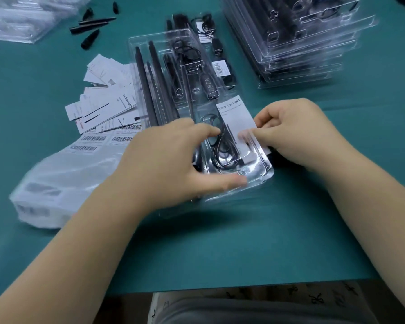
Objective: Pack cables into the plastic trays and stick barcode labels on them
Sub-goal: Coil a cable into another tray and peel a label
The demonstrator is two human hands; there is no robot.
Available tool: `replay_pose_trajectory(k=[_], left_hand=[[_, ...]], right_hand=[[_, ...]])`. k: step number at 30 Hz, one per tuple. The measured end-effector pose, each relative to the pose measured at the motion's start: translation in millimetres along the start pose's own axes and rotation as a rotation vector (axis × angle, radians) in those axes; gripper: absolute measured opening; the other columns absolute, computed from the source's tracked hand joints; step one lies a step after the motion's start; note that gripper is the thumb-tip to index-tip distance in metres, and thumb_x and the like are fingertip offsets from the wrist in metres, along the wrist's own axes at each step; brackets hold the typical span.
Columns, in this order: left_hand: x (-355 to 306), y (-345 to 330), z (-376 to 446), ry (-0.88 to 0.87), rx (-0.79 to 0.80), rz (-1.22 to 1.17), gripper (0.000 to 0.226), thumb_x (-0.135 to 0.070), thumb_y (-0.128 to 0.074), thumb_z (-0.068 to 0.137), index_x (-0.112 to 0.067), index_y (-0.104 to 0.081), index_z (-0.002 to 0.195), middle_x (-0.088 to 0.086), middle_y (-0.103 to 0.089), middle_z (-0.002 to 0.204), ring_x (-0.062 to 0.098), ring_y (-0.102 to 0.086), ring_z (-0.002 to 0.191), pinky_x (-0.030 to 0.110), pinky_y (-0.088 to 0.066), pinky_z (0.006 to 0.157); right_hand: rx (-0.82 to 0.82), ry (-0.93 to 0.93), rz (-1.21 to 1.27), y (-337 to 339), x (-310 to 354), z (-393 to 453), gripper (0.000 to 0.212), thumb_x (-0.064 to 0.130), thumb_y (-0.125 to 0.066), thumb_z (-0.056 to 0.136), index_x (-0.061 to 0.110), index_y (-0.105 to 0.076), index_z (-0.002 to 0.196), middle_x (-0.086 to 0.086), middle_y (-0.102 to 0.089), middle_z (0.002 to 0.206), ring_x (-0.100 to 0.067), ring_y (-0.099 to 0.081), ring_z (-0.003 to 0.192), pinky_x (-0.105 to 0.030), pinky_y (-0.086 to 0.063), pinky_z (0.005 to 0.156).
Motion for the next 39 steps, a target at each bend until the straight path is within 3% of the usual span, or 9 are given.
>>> replay_pose_trajectory(k=[3, 8, 12, 17, 21, 24, 27, 36, 39], left_hand=[[-25.7, -7.3, -15.1, -0.028, -0.058, 0.279, 0.131, -0.097, -0.013, 0.050, -0.005, -0.049, 0.137, -0.002, -0.057, 0.090, 0.022, -0.063, 0.076, 0.026, -0.032, 0.055], [-32.6, -7.2, -8.2, -0.061, -0.141, 0.185, 0.087, -0.068, -0.030, 0.080, 0.008, -0.069, 0.099, 0.011, -0.056, 0.068, 0.027, -0.053, 0.045, 0.024, -0.029, 0.042], [-39.6, -11.4, -20.0, -0.114, -0.245, 0.215, 0.057, -0.049, -0.049, 0.080, 0.003, -0.071, 0.082, 0.007, -0.052, 0.060, 0.021, -0.048, 0.040, 0.020, -0.032, 0.037], [-59.7, -23.4, -16.3, -0.066, -0.157, 0.447, 0.025, -0.028, -0.074, 0.057, -0.006, -0.063, 0.059, 0.003, -0.038, 0.054, 0.013, -0.021, 0.041, 0.018, -0.015, 0.043], [-65.0, -21.8, -14.6, -0.054, -0.173, 0.535, 0.031, -0.023, -0.081, 0.049, -0.014, -0.052, 0.052, 0.001, -0.021, 0.060, 0.012, -0.014, 0.047, 0.017, -0.012, 0.044], [-56.1, -15.0, -17.7, -0.078, -0.246, 0.410, 0.022, -0.025, -0.072, 0.066, -0.008, -0.062, 0.057, 0.001, -0.035, 0.052, 0.014, -0.027, 0.036, 0.017, -0.020, 0.038], [-45.4, -12.2, -18.9, -0.050, -0.241, 0.131, 0.039, -0.025, -0.045, 0.084, 0.004, -0.068, 0.072, 0.013, -0.052, 0.055, 0.025, -0.049, 0.038, 0.025, -0.035, 0.037], [-12.9, -5.8, -22.0, -0.008, -0.110, -0.341, 0.064, -0.045, -0.027, 0.087, 0.005, -0.067, 0.085, 0.014, -0.063, 0.076, 0.024, -0.057, 0.076, 0.040, -0.039, 0.071], [-8.7, -7.8, -21.6, 0.005, -0.097, -0.417, 0.071, -0.051, -0.029, 0.084, 0.010, -0.065, 0.090, 0.017, -0.063, 0.077, 0.017, -0.058, 0.080, 0.029, -0.042, 0.075]], right_hand=[[0.041, 0.015, -0.003, -1.8, 0.5, 3.3, 0.021, 0.033, -0.079, 0.071, 0.015, -0.069, 0.075, 0.004, -0.064, 0.054, -0.007, -0.050, 0.045, -0.023, -0.037, 0.051], [0.105, 0.013, 0.053, -0.7, -2.1, 6.0, 0.012, 0.027, -0.079, 0.072, 0.019, -0.070, 0.071, 0.004, -0.065, 0.053, -0.004, -0.050, 0.044, -0.020, -0.039, 0.049], [0.150, -0.055, 0.176, -1.9, -9.4, 6.2, 0.011, 0.023, -0.080, 0.071, 0.016, -0.071, 0.070, -0.003, -0.070, 0.063, -0.011, -0.056, 0.053, -0.026, -0.046, 0.058], [0.172, -0.067, 0.153, -3.6, -10.0, 5.4, 0.013, 0.023, -0.078, 0.074, 0.014, -0.070, 0.069, 0.007, -0.061, 0.052, -0.001, -0.041, 0.038, -0.012, -0.029, 0.038], [0.210, -0.097, 0.185, -3.1, -7.9, 2.5, 0.014, 0.021, -0.072, 0.080, 0.015, -0.067, 0.069, 0.006, -0.054, 0.047, -0.006, -0.035, 0.037, -0.015, -0.028, 0.035], [0.232, -0.189, 0.284, 0.8, -12.2, 0.2, 0.020, 0.020, -0.066, 0.086, 0.015, -0.062, 0.067, 0.007, -0.051, 0.046, -0.003, -0.036, 0.035, -0.014, -0.029, 0.034], [0.314, -0.274, 0.400, 0.9, -14.2, -7.0, 0.023, 0.015, -0.060, 0.089, 0.012, -0.056, 0.067, 0.005, -0.048, 0.046, -0.004, -0.035, 0.037, -0.013, -0.025, 0.034], [0.222, -0.316, 0.451, 21.8, -18.1, -9.2, 0.021, 0.005, -0.052, 0.081, 0.010, -0.046, 0.061, 0.001, -0.039, 0.040, -0.011, -0.026, 0.034, -0.018, -0.013, 0.040], [0.231, -0.301, 0.342, 18.8, -19.0, -10.8, 0.020, 0.006, -0.055, 0.078, 0.011, -0.049, 0.059, 0.002, -0.038, 0.039, -0.012, -0.026, 0.035, -0.017, -0.015, 0.040]])
Point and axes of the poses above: each hand's wrist, its own z-axis towards the middle knuckle, its own y-axis out of the back of the hand, x = y × z, the point moved 7 cm from there along z, towards the middle knuckle
